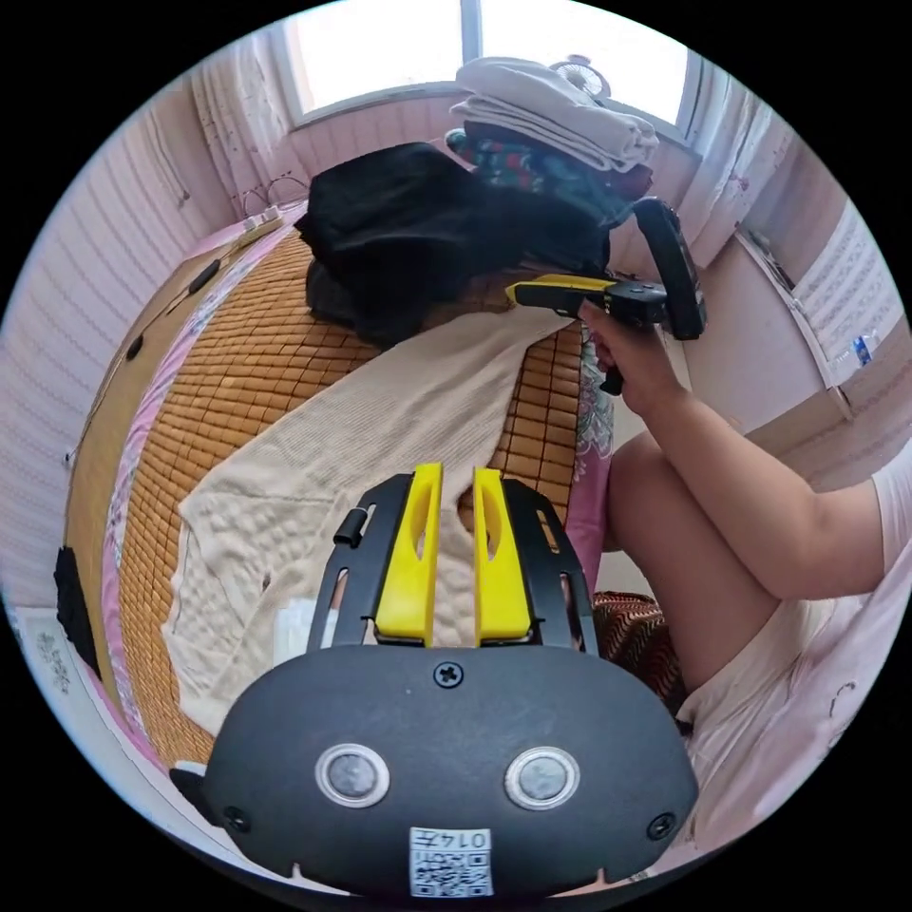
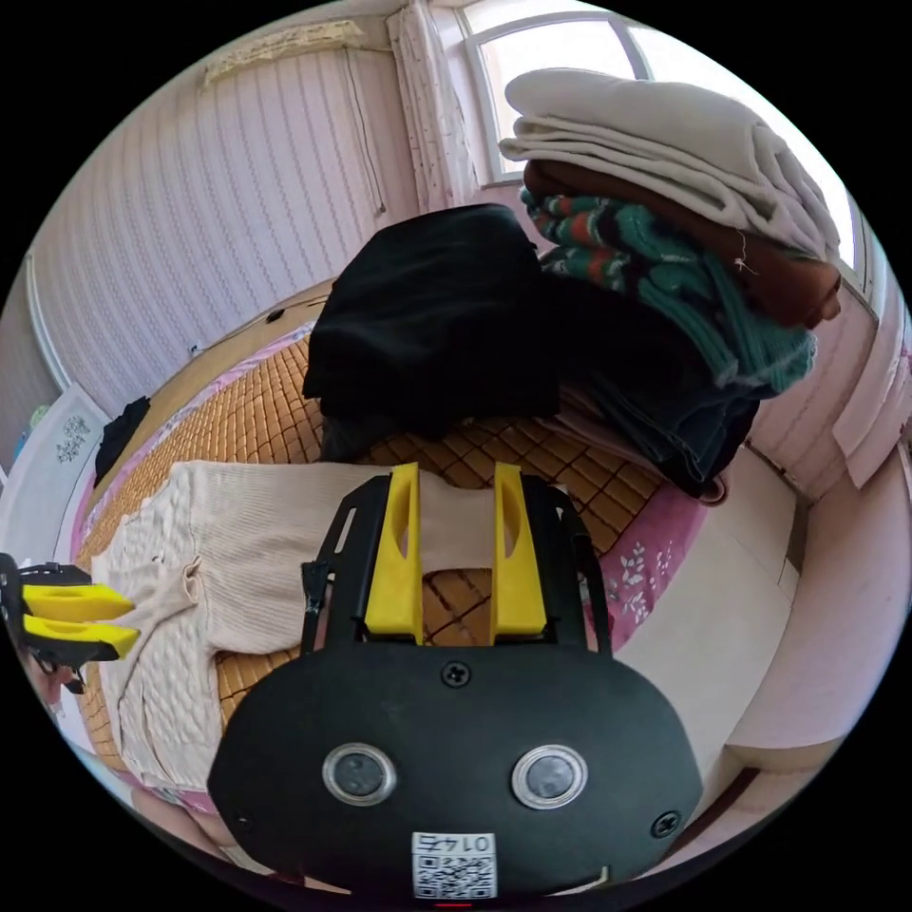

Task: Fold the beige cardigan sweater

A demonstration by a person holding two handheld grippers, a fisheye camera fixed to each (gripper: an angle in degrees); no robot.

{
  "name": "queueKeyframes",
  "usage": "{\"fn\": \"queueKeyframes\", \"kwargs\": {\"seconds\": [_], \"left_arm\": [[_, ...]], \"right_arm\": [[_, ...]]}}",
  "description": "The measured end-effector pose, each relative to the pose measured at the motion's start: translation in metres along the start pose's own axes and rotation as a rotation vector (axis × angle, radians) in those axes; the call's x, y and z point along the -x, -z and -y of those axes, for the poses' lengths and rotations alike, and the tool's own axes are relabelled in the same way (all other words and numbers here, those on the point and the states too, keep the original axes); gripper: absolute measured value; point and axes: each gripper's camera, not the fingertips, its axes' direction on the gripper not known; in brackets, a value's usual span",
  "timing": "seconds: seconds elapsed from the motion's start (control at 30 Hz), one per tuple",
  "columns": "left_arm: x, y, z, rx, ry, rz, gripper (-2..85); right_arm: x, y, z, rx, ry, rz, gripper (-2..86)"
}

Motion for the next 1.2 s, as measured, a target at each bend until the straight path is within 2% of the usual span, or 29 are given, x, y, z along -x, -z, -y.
{"fn": "queueKeyframes", "kwargs": {"seconds": [0.17, 0.4, 0.57, 0.77, 1.0, 1.2], "left_arm": [[-0.038, -0.053, 0.080, 0.043, -0.090, -0.062, 7.6], [-0.070, -0.116, 0.151, 0.124, -0.104, -0.035, 7.9], [-0.072, -0.144, 0.170, 0.169, -0.082, -0.007, 8.2], [-0.075, -0.154, 0.170, 0.110, -0.023, -0.008, 8.1], [-0.075, -0.159, 0.164, 0.068, 0.028, -0.025, 7.3], [-0.078, -0.163, 0.159, 0.064, 0.015, -0.037, 1.8]], "right_arm": [[-0.037, 0.001, -0.002, 0.031, -0.050, 0.017, 12.2], [-0.071, 0.006, -0.009, -0.004, -0.087, 0.082, 12.9], [-0.088, -0.001, -0.011, 0.028, -0.108, 0.055, 14.5], [-0.102, -0.018, -0.011, 0.112, -0.133, 0.070, 18.1], [-0.111, -0.023, -0.011, 0.139, -0.124, 0.108, 10.5], [-0.117, -0.028, -0.010, 0.153, -0.143, 0.139, 3.6]]}}
